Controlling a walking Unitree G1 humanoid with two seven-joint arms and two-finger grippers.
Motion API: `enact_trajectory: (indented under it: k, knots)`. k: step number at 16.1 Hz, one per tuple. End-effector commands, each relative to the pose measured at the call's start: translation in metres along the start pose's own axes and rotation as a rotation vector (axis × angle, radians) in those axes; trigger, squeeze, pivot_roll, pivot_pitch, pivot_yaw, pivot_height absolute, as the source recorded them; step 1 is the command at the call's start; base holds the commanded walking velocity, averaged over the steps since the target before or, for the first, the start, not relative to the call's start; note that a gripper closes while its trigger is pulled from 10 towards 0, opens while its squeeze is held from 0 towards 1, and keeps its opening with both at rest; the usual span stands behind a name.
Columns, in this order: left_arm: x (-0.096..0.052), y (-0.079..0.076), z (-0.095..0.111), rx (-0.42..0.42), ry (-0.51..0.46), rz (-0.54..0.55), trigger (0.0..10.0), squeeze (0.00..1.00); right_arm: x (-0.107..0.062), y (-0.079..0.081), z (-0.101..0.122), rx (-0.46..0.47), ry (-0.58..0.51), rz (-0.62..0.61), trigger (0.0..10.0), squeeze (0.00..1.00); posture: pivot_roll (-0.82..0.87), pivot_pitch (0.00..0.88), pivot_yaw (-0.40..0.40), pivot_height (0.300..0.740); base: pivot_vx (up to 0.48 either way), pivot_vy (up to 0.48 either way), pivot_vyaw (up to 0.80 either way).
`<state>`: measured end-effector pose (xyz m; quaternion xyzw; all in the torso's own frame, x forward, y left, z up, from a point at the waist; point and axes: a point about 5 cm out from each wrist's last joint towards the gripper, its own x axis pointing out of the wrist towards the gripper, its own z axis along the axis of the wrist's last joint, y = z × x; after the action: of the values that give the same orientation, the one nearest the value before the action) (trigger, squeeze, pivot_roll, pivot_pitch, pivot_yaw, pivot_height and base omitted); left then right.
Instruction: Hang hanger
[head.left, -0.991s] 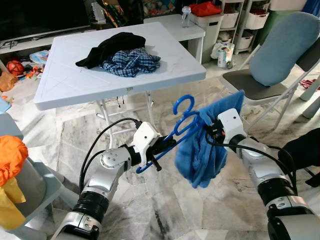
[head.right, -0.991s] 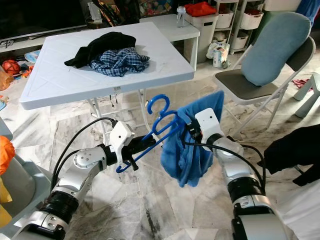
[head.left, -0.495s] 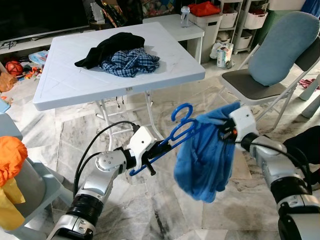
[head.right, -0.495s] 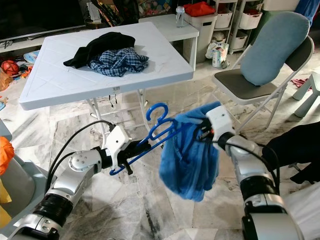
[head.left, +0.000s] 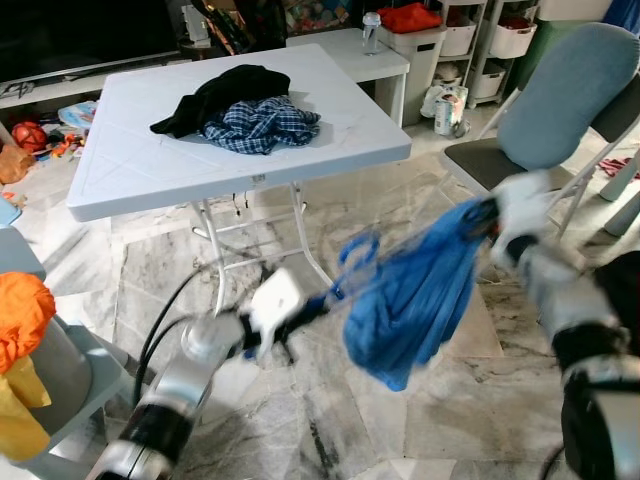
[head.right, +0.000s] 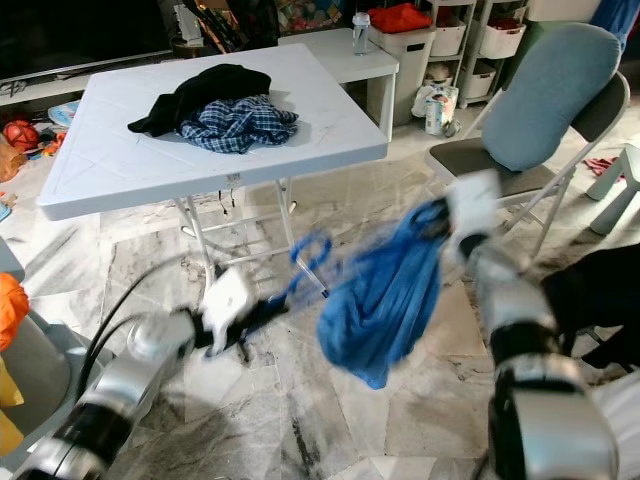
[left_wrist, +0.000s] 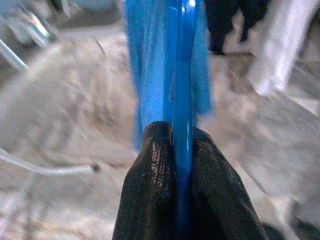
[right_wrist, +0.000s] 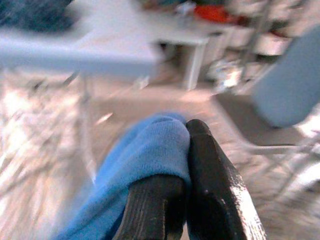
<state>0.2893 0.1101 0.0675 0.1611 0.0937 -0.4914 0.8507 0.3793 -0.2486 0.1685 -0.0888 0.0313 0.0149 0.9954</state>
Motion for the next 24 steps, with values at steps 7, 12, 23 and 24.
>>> enact_trajectory:
  k: [7,12,23,24]
  knots:
    - [-0.016,-0.014,0.006,-0.028,-0.034,-0.083,1.8,0.0,0.006,0.004,-0.002,0.047,0.038,-0.115,0.0,0.0,-0.16,0.0,0.023,0.74,0.0,0.0,0.0]
    - [-0.044,0.001,0.008,-0.235,-0.16,0.17,0.0,0.0,-0.008,-0.014,-0.033,0.03,0.129,-0.224,0.0,0.0,-0.14,0.0,0.015,0.74,0.0,0.0,0.0]
    - [-0.041,0.012,0.019,-0.471,-0.241,0.875,10.0,0.0,-0.04,0.033,-0.034,0.161,-0.123,0.178,10.0,0.0,-0.13,0.0,0.039,0.74,0.0,0.0,0.0]
    - [-0.044,0.014,0.02,-0.454,-0.243,0.911,10.0,0.0,-0.046,0.036,-0.031,0.177,-0.158,0.195,10.0,0.0,-0.13,0.0,0.042,0.74,0.0,0.0,0.0]
